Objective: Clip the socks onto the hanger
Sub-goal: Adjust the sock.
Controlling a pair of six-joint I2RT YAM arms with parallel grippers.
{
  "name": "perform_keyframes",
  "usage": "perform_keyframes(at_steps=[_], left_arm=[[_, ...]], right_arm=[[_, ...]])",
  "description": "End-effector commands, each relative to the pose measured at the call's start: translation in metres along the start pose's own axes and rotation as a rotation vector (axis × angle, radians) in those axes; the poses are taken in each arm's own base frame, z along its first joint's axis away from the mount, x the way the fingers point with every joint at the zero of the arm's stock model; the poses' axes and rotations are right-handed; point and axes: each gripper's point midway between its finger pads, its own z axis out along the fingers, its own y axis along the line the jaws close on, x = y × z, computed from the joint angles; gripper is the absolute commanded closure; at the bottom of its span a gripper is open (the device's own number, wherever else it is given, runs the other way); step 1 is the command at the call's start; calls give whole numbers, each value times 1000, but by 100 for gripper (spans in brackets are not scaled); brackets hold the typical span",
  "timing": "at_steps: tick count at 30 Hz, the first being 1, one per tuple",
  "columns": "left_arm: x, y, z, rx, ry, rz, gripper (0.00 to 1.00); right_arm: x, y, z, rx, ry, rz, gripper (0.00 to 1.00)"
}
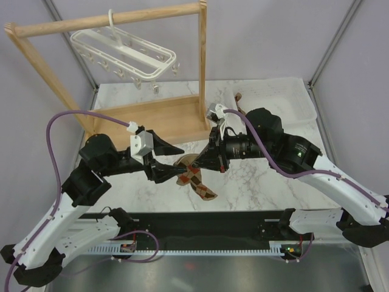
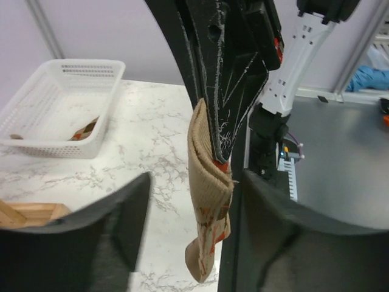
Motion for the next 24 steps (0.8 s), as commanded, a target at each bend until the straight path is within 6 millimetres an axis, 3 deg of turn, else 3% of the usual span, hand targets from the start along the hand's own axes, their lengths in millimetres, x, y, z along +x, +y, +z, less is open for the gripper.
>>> perform_keyframes(at_steps=[1, 3, 4, 6, 8, 9, 11, 12, 14, 16, 17, 18, 23, 24], left_arm=[[-12, -21, 2, 134, -11, 16, 40], [-13, -27, 0, 165, -11, 2, 51], [-14, -29, 0, 168, -11, 2, 74], [-16, -28, -4, 135, -19, -30, 98], [-18, -25, -7, 97, -29, -64, 98], [-20, -22, -8, 69, -35, -79, 98], [-24, -21, -11, 33, -53, -140, 98], [-28, -17, -13, -3, -70, -161, 98], [-35, -18, -13, -12, -116, -230, 98], [-41, -19, -15, -17, -155, -270, 98], [-45, -19, -15, -19, -170, -306, 98], [-47, -15, -14, -41, -176, -327, 98], [-63, -6, -13, -107, -167, -449, 98], [-58, -3, -14, -137, -132, -485, 98]], right_arm=[[-17, 21, -2, -107, -35, -43, 100], [-18, 22, -3, -113, -46, -68, 100], [-19, 20, -4, -105, -52, -77, 100], [-24, 23, -9, -112, -85, -110, 100], [-23, 13, -10, -66, -110, -111, 83], [-20, 10, -12, -49, -118, -104, 60], [-22, 6, -13, -34, -160, -120, 46], [-13, 3, -14, -31, -166, -119, 37], [-21, 4, -16, -42, -247, -138, 32], [-13, 4, -16, -63, -281, -146, 29], [-23, 9, -18, -92, -342, -172, 28], [-16, 10, -16, -118, -339, -171, 27], [-26, 21, -16, -181, -405, -205, 26], [-27, 23, -15, -199, -403, -208, 26]])
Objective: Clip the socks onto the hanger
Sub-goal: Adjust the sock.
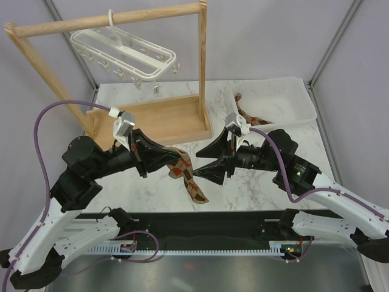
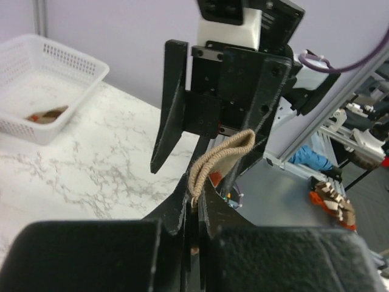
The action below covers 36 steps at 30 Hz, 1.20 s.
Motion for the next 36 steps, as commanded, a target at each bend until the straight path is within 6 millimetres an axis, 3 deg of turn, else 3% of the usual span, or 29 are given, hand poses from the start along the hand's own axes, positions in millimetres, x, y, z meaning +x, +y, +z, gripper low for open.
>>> perform_keyframes(at_steps=[1, 10, 13, 14, 18, 25, 28, 29, 31, 36], left_arm=[[-29, 1, 5, -86, -19, -140, 98], [-21, 11, 15, -148, 66, -247, 98], [-19, 10, 15, -139, 74, -251, 98], [-19, 10, 15, -138, 74, -249, 98], [-21, 9, 13, -141, 66, -239, 98], [-22, 1, 12, -111, 73, -258, 98], [-24, -2, 10, -100, 70, -251, 98], [-24, -2, 9, -103, 66, -248, 98], [-24, -2, 8, -102, 65, -239, 98], [-18, 6, 3, -155, 73, -233, 98]], right_arm=[[-36, 26, 2, -132, -132, -68, 26], [-52, 20, 19, -133, -203, -56, 25], [-63, 4, 23, -45, -247, -50, 28], [-59, -5, 29, -14, -233, -33, 32], [-52, 1, 41, -84, -203, -12, 60], [-42, 12, 40, -178, -230, -4, 65], [-41, 12, 41, -188, -232, -6, 82], [-41, 14, 42, -200, -228, -4, 92], [-39, 18, 41, -224, -220, -7, 100], [-37, 20, 36, -227, -205, -5, 100]])
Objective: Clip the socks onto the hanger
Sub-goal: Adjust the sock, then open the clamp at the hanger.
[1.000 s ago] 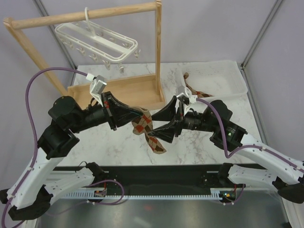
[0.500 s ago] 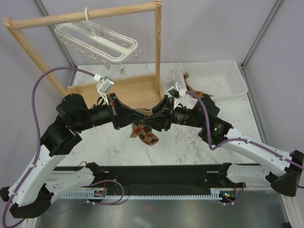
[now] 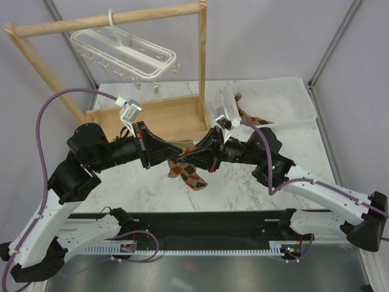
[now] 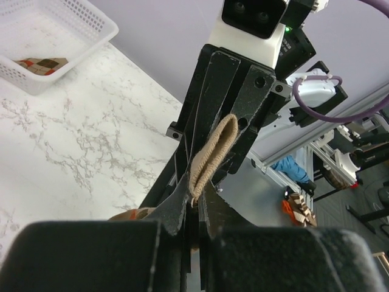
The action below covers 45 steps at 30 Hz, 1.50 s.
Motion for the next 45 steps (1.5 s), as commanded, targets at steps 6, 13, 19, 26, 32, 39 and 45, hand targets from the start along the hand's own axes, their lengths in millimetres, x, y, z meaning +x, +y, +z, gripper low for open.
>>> perform_keyframes(at_steps=[6, 13, 19, 26, 32, 39, 45], left_arm=[[-3, 55, -39, -353, -60, 114, 36], [-12, 123, -88, -784, -91, 246, 36], [-60, 107, -84, -739, -293, 353, 31], [-107, 105, -67, -754, -378, 489, 0], [-132, 105, -42, -687, -374, 545, 16], [-148, 109, -33, -570, -352, 514, 48], [-140, 99, -21, -389, -285, 425, 47]], right_arm=[[8, -16, -8, 97, 130, 99, 100], [40, -34, -38, 249, 220, 146, 100], [39, -29, -43, 229, 220, 114, 100], [26, -10, -46, 156, 209, 69, 100], [9, 7, -55, 119, 170, -5, 100], [-7, 24, -62, 84, 145, -63, 100], [-13, 27, -65, 83, 129, -82, 100]])
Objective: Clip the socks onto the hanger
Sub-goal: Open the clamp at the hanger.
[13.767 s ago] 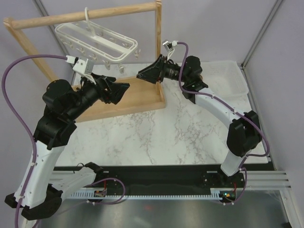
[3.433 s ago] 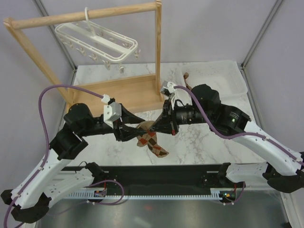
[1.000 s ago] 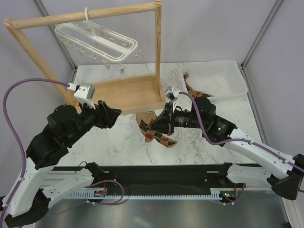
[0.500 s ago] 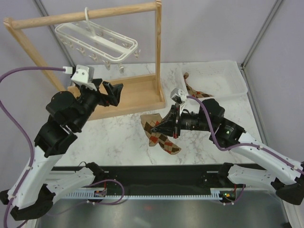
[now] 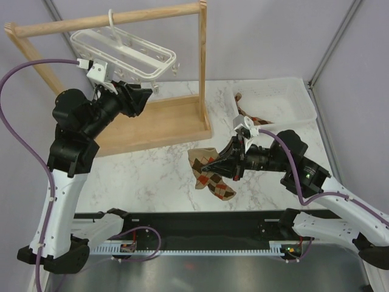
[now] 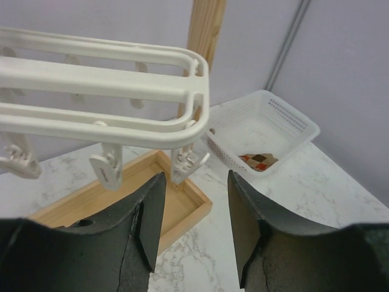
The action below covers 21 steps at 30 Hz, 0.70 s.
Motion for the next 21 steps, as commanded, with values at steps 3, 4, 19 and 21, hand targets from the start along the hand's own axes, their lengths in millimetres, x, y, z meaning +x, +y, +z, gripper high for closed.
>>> perform_keyframes(at_steps=[3, 4, 19, 21], left_arm=[[-14, -36, -6, 204, -15, -53, 47], [-14, -34, -5, 200, -16, -54, 47], [-3, -13, 16, 124, 45, -30, 21], [2, -12, 21, 135, 57, -11, 22]], right_arm=[[-27, 14, -6, -31, -57, -64, 100], [-27, 14, -5, -32, -54, -63, 100], [-37, 22, -9, -51, -77, -89, 100], [-37, 22, -10, -49, -77, -93, 100]])
